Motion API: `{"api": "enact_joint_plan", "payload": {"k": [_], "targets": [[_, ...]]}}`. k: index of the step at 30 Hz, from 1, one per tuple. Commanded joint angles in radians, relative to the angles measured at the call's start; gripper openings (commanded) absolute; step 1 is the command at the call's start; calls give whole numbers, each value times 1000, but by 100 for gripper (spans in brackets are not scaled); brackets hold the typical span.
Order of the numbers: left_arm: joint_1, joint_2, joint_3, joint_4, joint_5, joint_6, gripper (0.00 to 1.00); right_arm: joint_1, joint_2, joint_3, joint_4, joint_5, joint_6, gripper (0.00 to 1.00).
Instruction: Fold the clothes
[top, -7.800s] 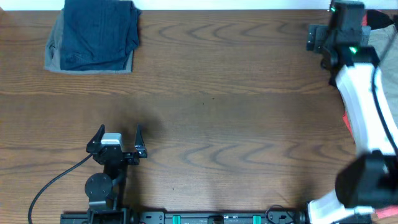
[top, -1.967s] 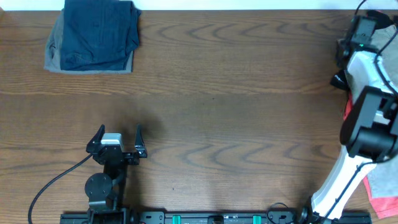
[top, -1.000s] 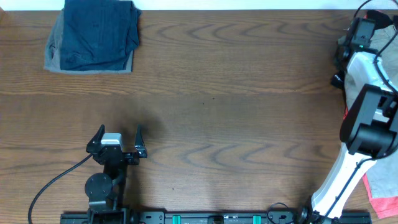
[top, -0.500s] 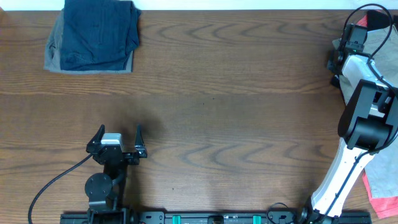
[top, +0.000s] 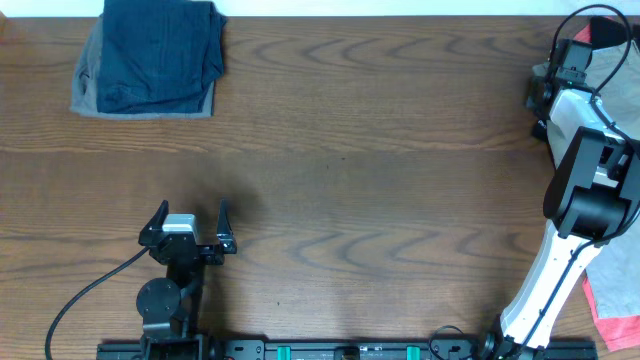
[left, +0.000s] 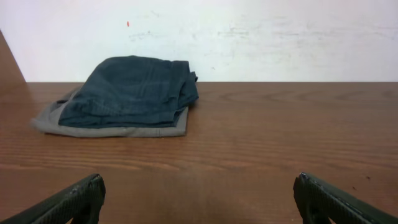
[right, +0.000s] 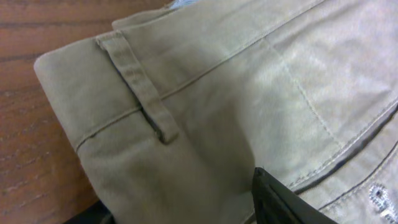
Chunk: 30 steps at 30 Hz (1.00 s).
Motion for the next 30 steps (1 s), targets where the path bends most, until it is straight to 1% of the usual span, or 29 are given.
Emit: {"api": "enact_joint_plan", "payload": {"k": [1, 2, 3, 4, 5, 6, 8, 11, 14, 21, 25, 30], "targets": [[4, -6, -16, -36, 14, 6, 98, -13, 75, -5, -14, 3, -47, 55], [4, -6, -16, -36, 14, 6, 98, -14, 79, -5, -14, 23, -47, 53], [4, -6, -16, -36, 14, 6, 98, -14, 79, -5, -14, 37, -46, 47], [4, -6, -16, -36, 14, 6, 98, -16, 79, -5, -11, 53, -47, 40], [4, -6, -16, -36, 14, 6, 98, -16, 79, -5, -6, 69, -46, 28], [4, -6, -16, -36, 14, 6, 98, -17, 79, -5, -2, 83, -47, 22], [4, -6, -16, -36, 14, 6, 98, -18, 79, -5, -2, 98, -56, 17], [4, -6, -16, -36, 14, 6, 98, -24, 79, -5, -3, 101, -62, 13], [4, -6, -16, -36, 14, 6, 98, -28, 79, -5, -2, 101, -61, 1], [4, -6, -16, -36, 14, 6, 98, -40, 59, 0, -26, 107, 42, 1], [4, -6, -16, -36, 14, 6, 98, -47, -10, 0, -31, 129, 99, 1], [4, -6, -16, -36, 14, 6, 98, -55, -131, 0, -39, 129, 105, 1]]}}
